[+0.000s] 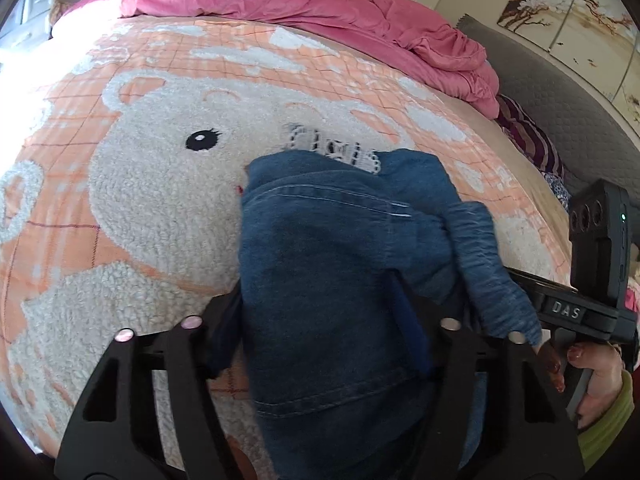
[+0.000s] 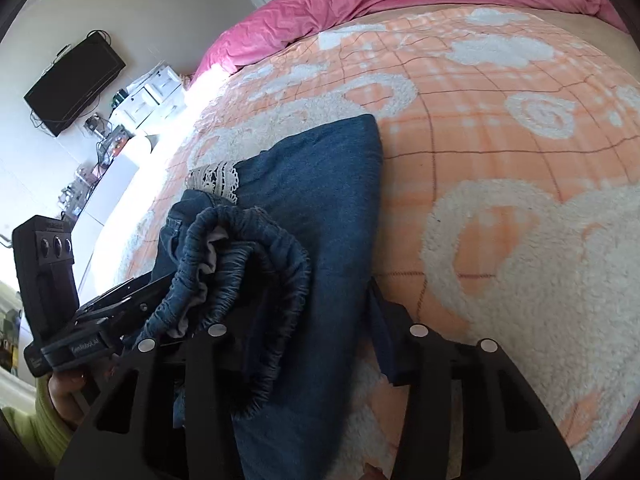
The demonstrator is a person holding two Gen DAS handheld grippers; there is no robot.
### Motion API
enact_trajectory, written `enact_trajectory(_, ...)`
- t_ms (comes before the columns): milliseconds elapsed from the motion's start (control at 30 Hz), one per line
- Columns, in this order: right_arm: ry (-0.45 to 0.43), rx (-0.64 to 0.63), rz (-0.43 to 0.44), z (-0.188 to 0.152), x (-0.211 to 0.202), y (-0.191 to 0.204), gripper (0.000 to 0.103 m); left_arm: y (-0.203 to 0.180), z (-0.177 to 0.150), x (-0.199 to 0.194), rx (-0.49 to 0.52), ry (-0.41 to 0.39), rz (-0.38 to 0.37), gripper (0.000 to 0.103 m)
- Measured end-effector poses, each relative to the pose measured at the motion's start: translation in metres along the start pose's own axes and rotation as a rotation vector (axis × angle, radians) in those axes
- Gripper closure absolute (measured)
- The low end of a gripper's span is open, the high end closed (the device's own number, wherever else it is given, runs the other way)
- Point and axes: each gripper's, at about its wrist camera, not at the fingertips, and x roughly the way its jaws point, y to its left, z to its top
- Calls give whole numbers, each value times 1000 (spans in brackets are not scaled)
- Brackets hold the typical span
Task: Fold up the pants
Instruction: 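Grasp the elastic cuffs with both grippers and tuck them onto the bundle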
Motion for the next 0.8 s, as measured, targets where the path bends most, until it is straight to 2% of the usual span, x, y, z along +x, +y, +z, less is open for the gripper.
enact_trajectory(33, -7, 2, 19, -1, -1, 1, 78, -2, 0, 0, 12, -1, 3, 53)
enact_trajectory(100, -35, -28, 17, -4, -5, 10, 88, -5, 0, -2, 27, -11, 8, 63)
enact_trajectory(167, -74, -88, -31, -6, -12, 24, 90, -8, 1, -7, 46, -32, 25, 74)
enact_trajectory(267, -132, -200, -100, -7, -19, 50, 91, -14, 3, -15, 77, -60, 38, 77)
enact_trajectory(433, -201, -278, -95, 13, -26, 72, 91, -10, 23, -23, 55, -86, 41, 78)
enact_trajectory(667, -223, -290, -88, 65, -2, 75, 91, 4, 65, -10, 45, -110, 99, 78)
enact_trajectory(800, -236, -271, -100, 85, 13, 71, 91, 15, 91, 6, 36, -121, 107, 78)
